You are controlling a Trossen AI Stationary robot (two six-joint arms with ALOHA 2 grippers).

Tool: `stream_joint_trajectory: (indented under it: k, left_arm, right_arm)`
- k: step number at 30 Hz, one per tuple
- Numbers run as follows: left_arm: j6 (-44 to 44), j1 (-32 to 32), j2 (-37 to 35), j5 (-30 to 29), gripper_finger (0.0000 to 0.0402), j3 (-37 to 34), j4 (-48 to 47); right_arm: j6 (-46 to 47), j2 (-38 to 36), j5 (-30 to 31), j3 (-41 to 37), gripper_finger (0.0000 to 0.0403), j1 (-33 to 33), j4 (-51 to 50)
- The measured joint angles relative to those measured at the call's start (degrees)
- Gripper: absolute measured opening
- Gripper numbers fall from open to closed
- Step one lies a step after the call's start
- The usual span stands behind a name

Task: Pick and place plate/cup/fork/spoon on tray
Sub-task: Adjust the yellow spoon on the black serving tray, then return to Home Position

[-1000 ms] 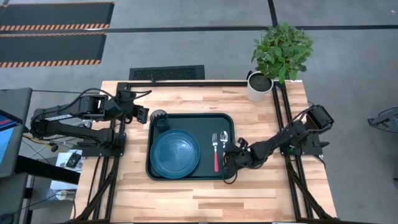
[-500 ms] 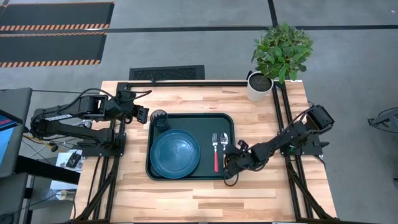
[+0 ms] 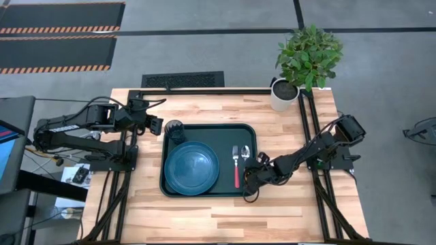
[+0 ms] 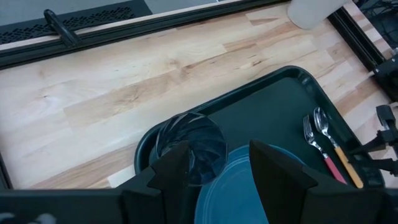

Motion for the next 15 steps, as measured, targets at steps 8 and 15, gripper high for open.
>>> stream_joint_trajectory:
  k: [8, 15]
  left_arm:
    - [2.38, 0.0, -0.02, 1.86, 0.0153, 0.0, 4.77]
    - [1.81, -0.02, 0.0, 5.04, 0.0153, 0.02, 7.8]
  right_arm:
    - [-10.87, -6.28, 0.01, 5.32, 0.0097, 0.24, 0.08]
    - [-27.88, -21.15, -0.66, 9.63, 0.0097, 0.66, -4.02]
